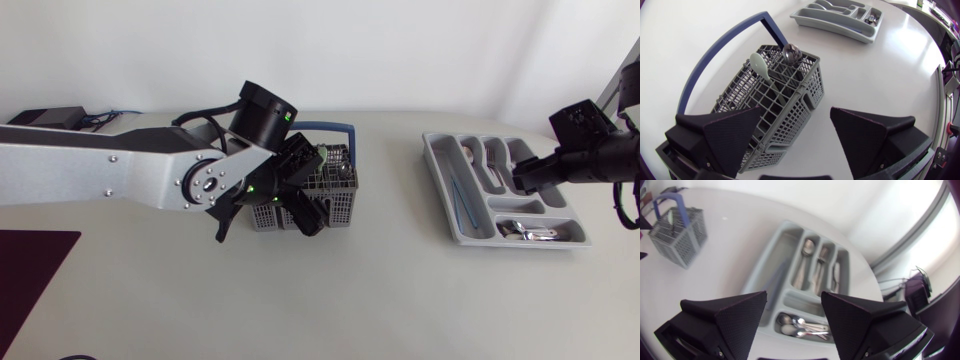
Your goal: Transfer all utensils from the basket to the drawer tray.
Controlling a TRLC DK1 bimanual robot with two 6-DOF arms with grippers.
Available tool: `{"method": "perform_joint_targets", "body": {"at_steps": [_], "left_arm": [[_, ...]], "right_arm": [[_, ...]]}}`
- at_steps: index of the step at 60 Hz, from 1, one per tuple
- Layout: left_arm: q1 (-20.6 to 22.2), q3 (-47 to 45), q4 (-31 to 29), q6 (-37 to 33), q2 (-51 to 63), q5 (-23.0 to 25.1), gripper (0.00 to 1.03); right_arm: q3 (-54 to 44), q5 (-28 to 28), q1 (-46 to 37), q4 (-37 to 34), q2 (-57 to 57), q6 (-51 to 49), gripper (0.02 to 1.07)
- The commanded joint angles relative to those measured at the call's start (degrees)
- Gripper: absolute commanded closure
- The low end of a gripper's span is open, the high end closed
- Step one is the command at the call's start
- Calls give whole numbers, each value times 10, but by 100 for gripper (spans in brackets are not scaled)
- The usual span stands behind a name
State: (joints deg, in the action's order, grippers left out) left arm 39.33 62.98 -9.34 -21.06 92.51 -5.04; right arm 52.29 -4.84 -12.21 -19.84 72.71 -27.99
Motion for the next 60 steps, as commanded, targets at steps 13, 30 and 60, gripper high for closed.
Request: {"method": "perform_joint_targets", "body": {"at_steps": [13, 30, 60], "left_arm": [[-5, -22, 9, -12, -15, -5, 6], [-7, -42, 61, -4, -15, -5, 6], [-24, -42, 86, 5, 1, -3, 6]], "right_arm": [[62, -149, 155, -57, 10, 118, 26], [124, -253, 234, -18, 140, 180, 46], [204, -294, 293, 5, 292, 207, 70]]}}
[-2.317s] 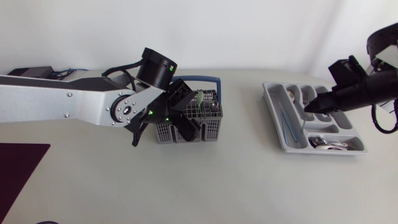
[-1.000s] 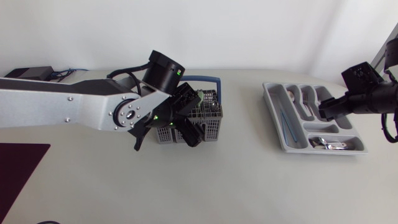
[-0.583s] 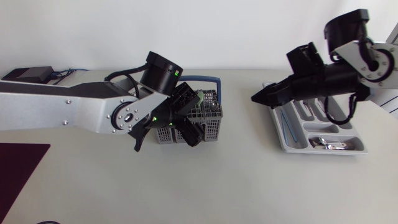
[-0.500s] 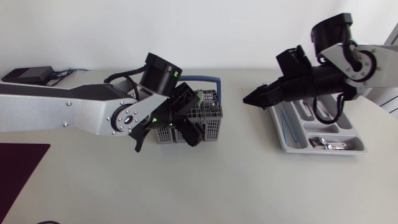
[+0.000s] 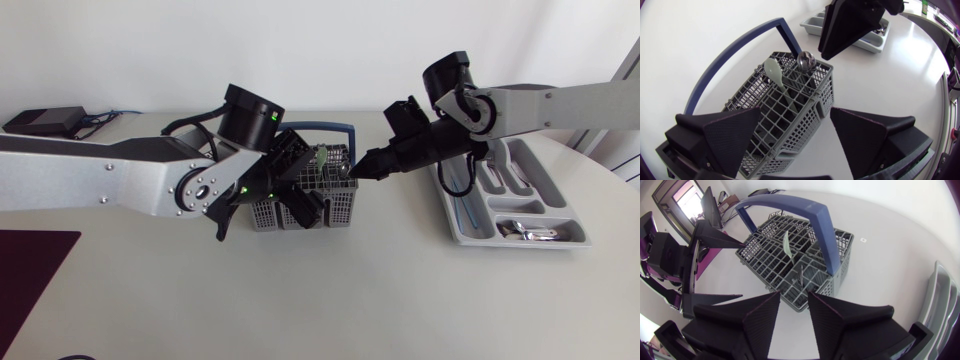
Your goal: Transfer all utensils from the basket to the drawer tray.
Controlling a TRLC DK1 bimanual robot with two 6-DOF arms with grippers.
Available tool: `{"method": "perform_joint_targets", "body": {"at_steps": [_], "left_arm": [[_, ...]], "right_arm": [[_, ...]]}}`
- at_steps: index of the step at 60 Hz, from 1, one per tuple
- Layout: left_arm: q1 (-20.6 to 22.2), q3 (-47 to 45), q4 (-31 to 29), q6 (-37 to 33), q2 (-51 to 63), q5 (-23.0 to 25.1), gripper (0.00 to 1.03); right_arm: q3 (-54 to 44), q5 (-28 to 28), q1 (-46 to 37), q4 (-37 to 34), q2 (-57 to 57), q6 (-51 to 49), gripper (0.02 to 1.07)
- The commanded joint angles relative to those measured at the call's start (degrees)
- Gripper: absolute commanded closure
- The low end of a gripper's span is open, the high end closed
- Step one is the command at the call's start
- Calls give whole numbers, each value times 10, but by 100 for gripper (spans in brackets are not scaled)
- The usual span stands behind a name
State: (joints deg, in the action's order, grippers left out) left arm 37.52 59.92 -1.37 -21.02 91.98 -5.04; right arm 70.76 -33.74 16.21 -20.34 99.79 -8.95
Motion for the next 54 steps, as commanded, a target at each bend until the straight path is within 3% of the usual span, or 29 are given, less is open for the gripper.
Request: {"method": "perform_joint_targets", "body": {"at_steps": [1, 12, 20, 27, 54], "left_arm": [[-7, -12, 7, 4, 7, -3, 6], [-8, -11, 9, 4, 7, -2, 6], [-9, -12, 8, 3, 7, -1, 6], [-9, -13, 9, 3, 8, -1, 6], [-9, -15, 4, -4, 8, -1, 6]], "right_arm": [[21, -5, 10, 14, 24, 17, 71], [36, 3, 16, 21, 52, 18, 72], [40, 8, 24, 34, 63, 18, 94], [47, 14, 34, 36, 75, 17, 101], [33, 13, 25, 31, 16, 23, 101]]}}
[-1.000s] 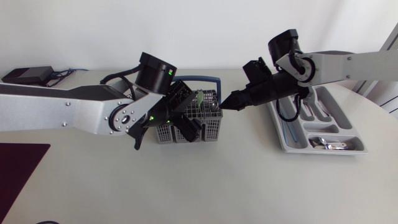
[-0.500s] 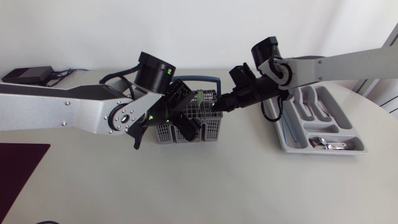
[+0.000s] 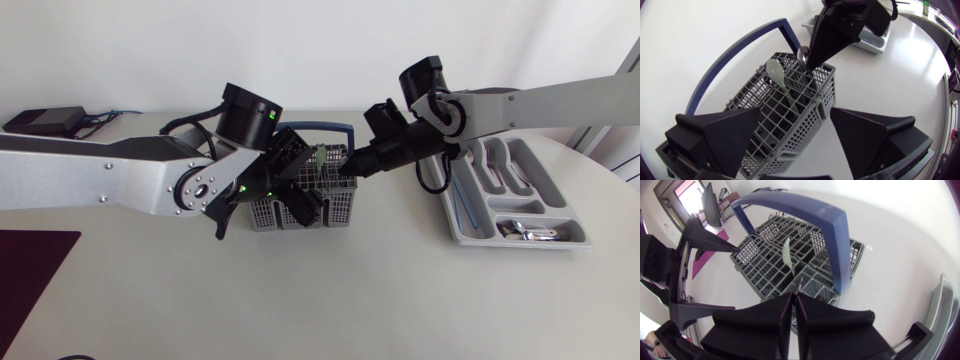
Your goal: Transfer all utensils from the basket to the drawer tray.
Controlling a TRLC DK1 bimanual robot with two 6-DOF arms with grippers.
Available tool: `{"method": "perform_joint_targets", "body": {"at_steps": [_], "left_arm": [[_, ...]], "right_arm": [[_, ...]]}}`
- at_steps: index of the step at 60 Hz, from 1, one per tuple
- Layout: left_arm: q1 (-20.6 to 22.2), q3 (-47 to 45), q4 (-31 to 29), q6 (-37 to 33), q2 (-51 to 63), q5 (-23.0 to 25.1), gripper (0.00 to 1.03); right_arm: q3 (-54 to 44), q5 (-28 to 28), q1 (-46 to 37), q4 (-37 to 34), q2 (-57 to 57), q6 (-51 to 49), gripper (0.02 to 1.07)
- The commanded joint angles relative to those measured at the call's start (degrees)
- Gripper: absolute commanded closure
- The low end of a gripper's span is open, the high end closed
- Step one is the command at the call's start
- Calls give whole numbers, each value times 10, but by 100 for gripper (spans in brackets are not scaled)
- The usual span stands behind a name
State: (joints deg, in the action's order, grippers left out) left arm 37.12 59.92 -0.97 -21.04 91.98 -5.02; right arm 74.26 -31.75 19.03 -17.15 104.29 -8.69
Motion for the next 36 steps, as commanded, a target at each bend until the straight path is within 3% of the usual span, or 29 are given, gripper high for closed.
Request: {"method": "perform_joint_targets", "body": {"at_steps": [1, 10, 17, 27, 36], "left_arm": [[-5, -15, 0, -4, 8, -2, 6], [-6, -15, -7, -3, 6, 5, 6], [-29, 3, -45, 8, -1, 75, 6], [-49, 15, -85, 16, -11, 126, 5], [-51, 9, -85, 21, -22, 126, 5]], "right_arm": [[-4, -9, -3, -1, -34, 20, 101], [-17, -14, -3, 0, -76, 30, 101], [-26, -24, -6, -4, -111, 39, 101], [-39, -44, -20, -27, -168, 43, 101], [-59, -68, -48, -36, -219, 47, 101]]}}
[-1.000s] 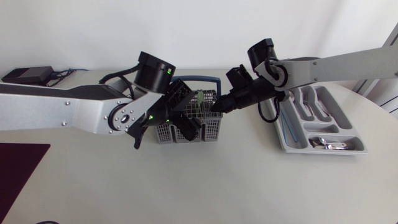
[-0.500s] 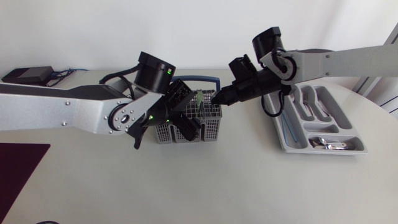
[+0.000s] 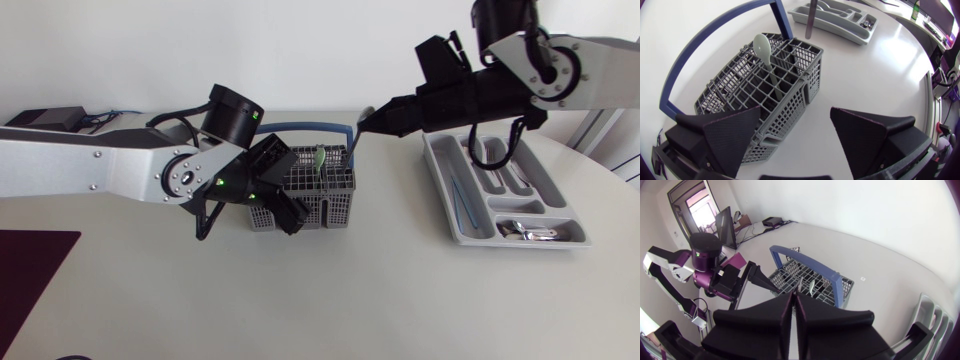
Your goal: Transfer all utensils from the basket to the drawer tray.
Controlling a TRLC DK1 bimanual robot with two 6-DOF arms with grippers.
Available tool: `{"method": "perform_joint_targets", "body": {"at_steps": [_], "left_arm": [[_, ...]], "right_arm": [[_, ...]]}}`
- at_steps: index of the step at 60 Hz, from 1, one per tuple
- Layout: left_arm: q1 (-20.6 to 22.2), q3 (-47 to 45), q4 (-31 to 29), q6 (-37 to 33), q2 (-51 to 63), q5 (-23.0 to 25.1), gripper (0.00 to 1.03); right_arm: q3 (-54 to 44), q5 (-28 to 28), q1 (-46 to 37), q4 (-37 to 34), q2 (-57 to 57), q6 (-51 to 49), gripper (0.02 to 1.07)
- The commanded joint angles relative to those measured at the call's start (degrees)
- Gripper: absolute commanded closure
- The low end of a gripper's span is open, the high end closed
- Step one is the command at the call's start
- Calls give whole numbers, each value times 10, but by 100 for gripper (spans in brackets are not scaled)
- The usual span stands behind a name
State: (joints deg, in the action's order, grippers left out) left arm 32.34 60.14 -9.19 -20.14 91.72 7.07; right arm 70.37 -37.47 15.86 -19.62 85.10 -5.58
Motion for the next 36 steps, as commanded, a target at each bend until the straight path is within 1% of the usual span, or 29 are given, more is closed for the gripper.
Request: {"method": "perform_joint_targets", "body": {"at_steps": [1, 11, 17, 21, 24, 29, 36], "left_arm": [[-4, 7, -3, 12, -21, 5, 5], [-11, -2, 3, 15, -30, 5, 5], [-18, -5, 3, 17, -33, 5, 5], [-18, -8, 3, 17, -35, 5, 5], [-19, -11, 3, 17, -36, 5, 5], [-21, -13, 3, 17, -36, 5, 5], [-19, -13, 3, 18, -36, 6, 5]], "right_arm": [[-23, -15, -21, -12, -34, 16, 101], [-45, -52, -83, -34, -102, 17, 101], [-59, -46, -136, -74, -133, -23, 101], [-66, -26, -164, -111, -138, -63, 101], [-74, 1, -184, -139, -140, -100, 101], [-101, 44, -214, -147, -149, -146, 101], [-139, 120, -250, -144, -145, -211, 101]]}}
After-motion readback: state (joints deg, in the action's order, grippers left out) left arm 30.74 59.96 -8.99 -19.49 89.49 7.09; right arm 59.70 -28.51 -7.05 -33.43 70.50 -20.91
